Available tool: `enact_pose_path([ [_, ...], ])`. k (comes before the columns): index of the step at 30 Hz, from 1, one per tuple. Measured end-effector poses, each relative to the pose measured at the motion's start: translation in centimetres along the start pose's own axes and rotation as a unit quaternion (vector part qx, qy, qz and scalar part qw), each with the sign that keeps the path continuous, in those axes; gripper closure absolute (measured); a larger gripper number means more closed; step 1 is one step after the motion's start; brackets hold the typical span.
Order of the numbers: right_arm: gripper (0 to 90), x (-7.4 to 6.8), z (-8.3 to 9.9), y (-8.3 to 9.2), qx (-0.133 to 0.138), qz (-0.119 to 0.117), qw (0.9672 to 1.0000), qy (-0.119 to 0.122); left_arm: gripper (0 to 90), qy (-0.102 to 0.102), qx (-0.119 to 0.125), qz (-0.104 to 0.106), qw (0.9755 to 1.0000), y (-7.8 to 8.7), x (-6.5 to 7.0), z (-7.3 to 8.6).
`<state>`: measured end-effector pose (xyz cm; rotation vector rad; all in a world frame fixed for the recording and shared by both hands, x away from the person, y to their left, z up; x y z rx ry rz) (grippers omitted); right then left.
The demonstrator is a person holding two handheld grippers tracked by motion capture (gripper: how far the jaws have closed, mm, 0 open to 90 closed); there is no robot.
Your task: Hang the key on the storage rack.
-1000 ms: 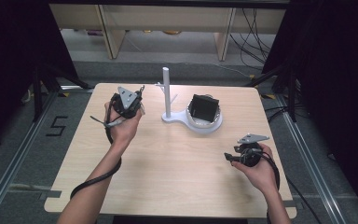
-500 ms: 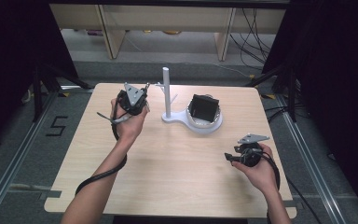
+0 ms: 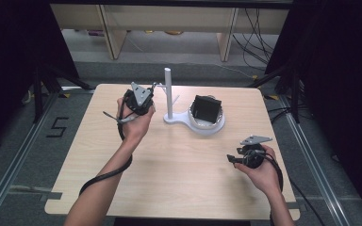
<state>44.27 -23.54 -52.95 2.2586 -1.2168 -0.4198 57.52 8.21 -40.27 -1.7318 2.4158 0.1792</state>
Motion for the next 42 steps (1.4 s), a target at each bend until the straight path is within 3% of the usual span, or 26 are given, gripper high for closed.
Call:
enact_pose_path([
  [1, 47.7, 0.2, 0.0, -0.1, 0.003, 0.000, 1.0000, 0.009, 84.8, 0.002, 0.001, 0.001, 1.0000, 0.0, 0.1, 0.0],
  [2, 47.7, 0.0, 0.0, 0.0, 0.000, 0.001, 1.0000, 0.000, 84.8, 0.001, 0.000, 0.002, 1.0000, 0.0, 0.2, 0.0],
  [10, 47.7, 0.0, 0.0, 0.0, 0.000, 0.001, 1.0000, -0.004, 84.8, -0.011, -0.002, 0.001, 0.9999, -0.1, 0.5, 0.1],
  [17, 47.6, 0.1, 0.1, -0.2, 0.001, -0.001, 1.0000, 0.004, 84.7, -0.030, -0.002, 0.004, 0.9995, -0.1, 1.0, 0.2],
  [30, 47.4, 0.2, 0.2, -0.2, -0.001, -0.005, 0.9999, 0.013, 84.4, -0.041, -0.001, 0.009, 0.9991, -0.1, 1.2, 0.0],
  [35, 47.3, 0.0, 0.3, -0.2, -0.007, -0.004, 1.0000, -0.001, 84.2, -0.052, -0.002, 0.011, 0.9986, 0.0, 1.3, 0.0],
  [42, 47.3, 0.0, 0.3, -0.2, -0.007, -0.003, 1.0000, -0.002, 83.6, -0.059, -0.001, 0.016, 0.9981, -0.1, 1.5, -0.1],
])
Point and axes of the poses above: each handheld gripper's, and its own axes: y roughly backward along the jaws, z roughly out of its underside, x roughly to its right, the point moved 9 cm from there along -y, roughly forward along the jaws, and after that the axes turned 12 degrees about x, right-handed, at the moved point
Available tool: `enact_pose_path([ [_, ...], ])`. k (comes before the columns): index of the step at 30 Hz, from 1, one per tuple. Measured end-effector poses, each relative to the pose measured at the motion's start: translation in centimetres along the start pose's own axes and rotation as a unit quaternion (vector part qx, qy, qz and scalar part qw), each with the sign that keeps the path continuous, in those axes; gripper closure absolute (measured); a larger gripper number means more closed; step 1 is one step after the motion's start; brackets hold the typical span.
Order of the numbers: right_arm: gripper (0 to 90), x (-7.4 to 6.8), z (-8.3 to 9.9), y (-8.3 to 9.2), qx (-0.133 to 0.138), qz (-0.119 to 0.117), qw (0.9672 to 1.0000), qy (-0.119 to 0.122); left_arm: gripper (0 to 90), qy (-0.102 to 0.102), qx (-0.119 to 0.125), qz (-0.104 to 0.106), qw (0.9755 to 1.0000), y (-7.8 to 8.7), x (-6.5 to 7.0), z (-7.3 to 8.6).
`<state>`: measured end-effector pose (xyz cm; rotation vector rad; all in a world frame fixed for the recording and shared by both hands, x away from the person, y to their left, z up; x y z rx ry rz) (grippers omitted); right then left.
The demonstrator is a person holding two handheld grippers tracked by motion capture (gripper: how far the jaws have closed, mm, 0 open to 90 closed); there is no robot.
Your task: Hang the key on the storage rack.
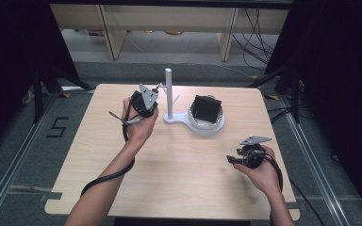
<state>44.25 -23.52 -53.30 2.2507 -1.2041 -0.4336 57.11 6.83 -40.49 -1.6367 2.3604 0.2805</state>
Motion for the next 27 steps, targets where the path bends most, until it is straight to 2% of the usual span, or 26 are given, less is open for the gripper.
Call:
enact_pose_path([
  [5, 47.2, 0.0, 0.0, 0.0, -0.002, -0.001, 1.0000, 0.000, 82.8, -0.004, -0.001, 0.006, 1.0000, 0.0, 0.3, 0.0],
  [8, 47.1, 0.0, 0.0, -0.1, 0.001, -0.002, 1.0000, 0.001, 82.6, 0.002, -0.001, 0.013, 0.9999, -0.1, 0.7, 0.0],
  [15, 46.9, 0.0, 0.0, 0.0, 0.001, 0.001, 1.0000, -0.001, 81.2, 0.001, -0.006, 0.024, 0.9997, -0.4, 1.3, 0.4],
  [17, 46.8, 0.1, 0.1, 0.1, -0.005, -0.001, 1.0000, 0.001, 80.6, 0.003, -0.010, 0.034, 0.9994, -0.5, 1.6, 0.5],
  [20, 46.8, 0.1, 0.1, 0.1, -0.005, -0.001, 1.0000, 0.001, 75.8, 0.006, -0.009, 0.037, 0.9992, -0.5, 1.6, 0.5],
  [21, 46.8, 0.2, 0.1, -0.1, 0.004, 0.001, 1.0000, 0.006, 74.8, 0.009, -0.010, 0.039, 0.9992, -0.4, 1.6, 0.6],
  [23, 46.8, 0.2, 0.1, 0.1, -0.001, -0.001, 1.0000, 0.009, 73.5, 0.012, -0.010, 0.040, 0.9991, -0.3, 1.5, 0.6],
  [24, 46.8, 0.1, 0.1, 0.2, -0.003, 0.000, 1.0000, 0.001, 72.7, 0.017, -0.011, 0.042, 0.9989, -0.1, 1.5, 0.6],
  [25, 46.8, 0.2, 0.0, 0.1, 0.000, 0.000, 1.0000, 0.006, 71.8, 0.022, -0.012, 0.044, 0.9987, 0.0, 1.5, 0.6],
  [27, 46.8, 0.3, 0.0, 0.1, 0.003, 0.003, 1.0000, 0.006, 69.9, 0.019, -0.012, 0.045, 0.9987, 0.3, 1.3, 0.6],
])
Point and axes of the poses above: each handheld gripper's, and its own axes: y roughly backward along the jaws, z roughly out of its underside, x roughly to its right, the point moved 9 cm from there along -y, roughly forward along the jaws, and after that the axes turned 12 degrees about x, right-handed, at the moved point
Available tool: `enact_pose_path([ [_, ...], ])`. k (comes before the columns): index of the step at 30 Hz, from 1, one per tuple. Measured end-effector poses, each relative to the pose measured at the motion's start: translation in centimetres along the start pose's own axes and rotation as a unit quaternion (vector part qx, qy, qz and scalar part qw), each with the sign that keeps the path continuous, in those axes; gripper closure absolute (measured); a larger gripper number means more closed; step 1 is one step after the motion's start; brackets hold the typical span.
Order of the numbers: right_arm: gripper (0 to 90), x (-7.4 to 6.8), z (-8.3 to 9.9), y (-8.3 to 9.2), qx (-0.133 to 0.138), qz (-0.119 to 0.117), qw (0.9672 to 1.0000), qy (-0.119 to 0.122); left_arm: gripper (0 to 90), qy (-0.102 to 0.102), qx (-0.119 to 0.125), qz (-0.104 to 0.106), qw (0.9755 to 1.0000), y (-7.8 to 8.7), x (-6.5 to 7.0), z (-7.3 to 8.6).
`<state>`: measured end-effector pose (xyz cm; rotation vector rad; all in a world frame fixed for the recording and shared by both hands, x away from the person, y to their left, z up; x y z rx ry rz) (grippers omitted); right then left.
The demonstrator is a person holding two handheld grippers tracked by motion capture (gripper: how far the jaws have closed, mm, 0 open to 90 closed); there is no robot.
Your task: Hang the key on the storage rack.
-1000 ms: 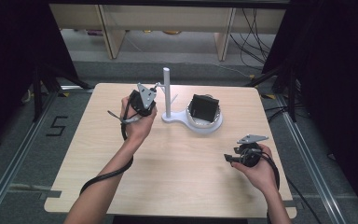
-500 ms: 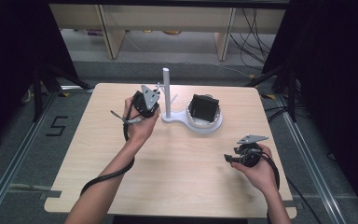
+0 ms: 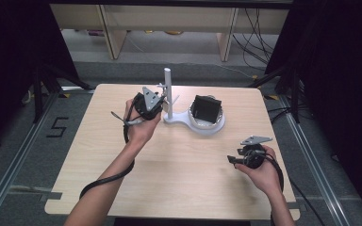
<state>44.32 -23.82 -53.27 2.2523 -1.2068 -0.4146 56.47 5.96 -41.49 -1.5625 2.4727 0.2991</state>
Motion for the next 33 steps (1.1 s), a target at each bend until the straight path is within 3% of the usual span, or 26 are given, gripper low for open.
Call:
enact_pose_path([
  [8, 46.8, -0.1, 0.0, 0.1, -0.001, 0.000, 1.0000, -0.007, 54.8, 0.013, -0.008, 0.019, 0.9997, 1.4, -0.8, -0.2],
  [11, 46.7, -0.1, 0.0, 0.1, -0.003, 0.000, 1.0000, -0.006, 51.2, 0.016, -0.015, 0.023, 0.9995, 2.1, -1.1, -0.1],
  [12, 46.7, 0.1, 0.0, 0.0, 0.000, -0.001, 1.0000, 0.004, 50.2, 0.018, -0.019, 0.027, 0.9993, 2.4, -1.2, 0.0],
  [15, 46.7, 0.0, 0.0, 0.1, -0.001, -0.001, 1.0000, -0.003, 47.1, 0.021, -0.032, 0.038, 0.9986, 3.2, -1.4, 0.4],
  [33, 46.7, -0.1, 0.3, 0.0, -0.005, -0.002, 0.9999, -0.010, 43.7, 0.019, -0.076, 0.037, 0.9963, 8.7, -4.9, 3.6],
])
Point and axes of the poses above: each handheld gripper's, and its own axes: y roughly backward along the jaws, z roughly out of its underside, x roughly to its right, the point moved 9 cm from there along -y, roughly forward along the jaws, and after that the axes turned 12 degrees about x, right-handed, at the moved point
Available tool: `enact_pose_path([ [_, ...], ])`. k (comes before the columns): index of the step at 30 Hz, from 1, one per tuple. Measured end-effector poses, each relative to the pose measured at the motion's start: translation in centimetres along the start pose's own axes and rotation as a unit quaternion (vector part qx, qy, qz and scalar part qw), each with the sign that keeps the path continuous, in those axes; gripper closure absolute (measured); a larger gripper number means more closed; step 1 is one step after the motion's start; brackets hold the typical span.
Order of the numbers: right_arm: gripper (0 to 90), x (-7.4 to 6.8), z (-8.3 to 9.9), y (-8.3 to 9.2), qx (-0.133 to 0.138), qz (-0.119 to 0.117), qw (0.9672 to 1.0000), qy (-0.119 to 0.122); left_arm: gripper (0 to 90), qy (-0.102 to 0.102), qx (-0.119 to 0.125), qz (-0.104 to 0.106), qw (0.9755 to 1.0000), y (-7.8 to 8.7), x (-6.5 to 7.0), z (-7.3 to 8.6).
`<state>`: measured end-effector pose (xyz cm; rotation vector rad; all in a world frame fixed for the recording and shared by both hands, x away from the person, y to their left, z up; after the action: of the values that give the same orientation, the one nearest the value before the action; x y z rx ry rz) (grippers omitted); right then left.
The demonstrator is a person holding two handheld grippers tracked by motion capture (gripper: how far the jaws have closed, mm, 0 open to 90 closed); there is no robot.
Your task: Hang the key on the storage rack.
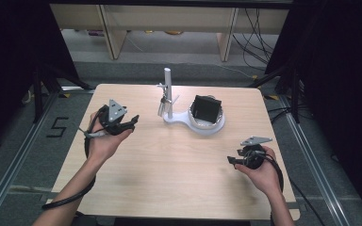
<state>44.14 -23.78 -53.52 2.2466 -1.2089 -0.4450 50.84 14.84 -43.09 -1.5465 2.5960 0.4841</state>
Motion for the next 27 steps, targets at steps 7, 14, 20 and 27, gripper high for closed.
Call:
enact_pose_path([
  [7, 46.6, -0.1, 0.2, -0.1, -0.004, -0.002, 1.0000, 0.002, 42.3, 0.019, 0.002, 0.005, 0.9998, 1.6, -0.2, 0.7],
  [14, 46.6, -0.2, 0.3, -0.1, -0.006, -0.002, 1.0000, -0.005, 38.7, 0.028, -0.001, 0.000, 0.9996, 3.5, -0.1, 2.1],
  [20, 46.7, -0.2, 0.3, -0.4, 0.004, 0.003, 1.0000, -0.004, 37.4, 0.039, 0.011, -0.003, 0.9992, 5.1, 0.4, 3.5],
  [27, 46.7, -0.3, 0.4, -0.4, -0.003, -0.003, 1.0000, -0.004, 36.4, 0.055, 0.027, -0.007, 0.9981, 6.0, 1.2, 5.1],
])
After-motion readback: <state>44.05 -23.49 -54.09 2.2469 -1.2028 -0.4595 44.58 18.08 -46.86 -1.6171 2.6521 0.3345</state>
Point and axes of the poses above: each handheld gripper's, and its own axes: y roughly backward along the jaws, z roughly out of its underside, x roughly to its right, the point moved 9 cm from there along -y, roughly forward along the jaws, and after that the axes turned 12 degrees about x, right-handed, at the moved point
